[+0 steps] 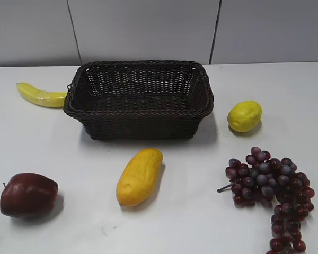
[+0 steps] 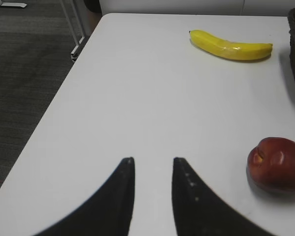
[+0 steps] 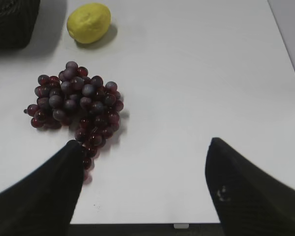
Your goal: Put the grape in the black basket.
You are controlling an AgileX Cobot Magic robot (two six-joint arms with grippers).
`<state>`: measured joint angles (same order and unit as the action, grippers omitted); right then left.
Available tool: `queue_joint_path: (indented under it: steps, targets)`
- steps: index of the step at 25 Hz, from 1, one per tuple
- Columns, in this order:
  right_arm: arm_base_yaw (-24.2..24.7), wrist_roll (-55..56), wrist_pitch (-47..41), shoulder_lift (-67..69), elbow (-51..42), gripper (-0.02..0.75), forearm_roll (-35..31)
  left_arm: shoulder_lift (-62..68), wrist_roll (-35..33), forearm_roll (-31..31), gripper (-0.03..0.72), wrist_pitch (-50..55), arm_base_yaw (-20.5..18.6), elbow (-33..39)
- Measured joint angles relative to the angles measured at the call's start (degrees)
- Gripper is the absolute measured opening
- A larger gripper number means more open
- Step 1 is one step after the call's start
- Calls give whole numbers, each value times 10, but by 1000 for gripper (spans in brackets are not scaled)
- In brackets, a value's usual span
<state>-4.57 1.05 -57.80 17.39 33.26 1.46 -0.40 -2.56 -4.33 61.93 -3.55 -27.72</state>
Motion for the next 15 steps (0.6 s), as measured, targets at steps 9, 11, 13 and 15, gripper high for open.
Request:
queue_joint_path:
  steps: [9, 11, 13, 15]
  targets:
    - [0, 7, 9, 259, 87, 587, -3, 0, 0, 0, 238, 0, 0, 0]
    - [0, 7, 7, 305, 109, 587, -4, 0, 0, 0, 238, 0, 0, 0]
    - [0, 7, 2, 346, 131, 587, -7, 0, 0, 0, 238, 0, 0, 0]
    - [0, 7, -8, 388, 155, 587, -15, 0, 0, 0, 238, 0, 0, 0]
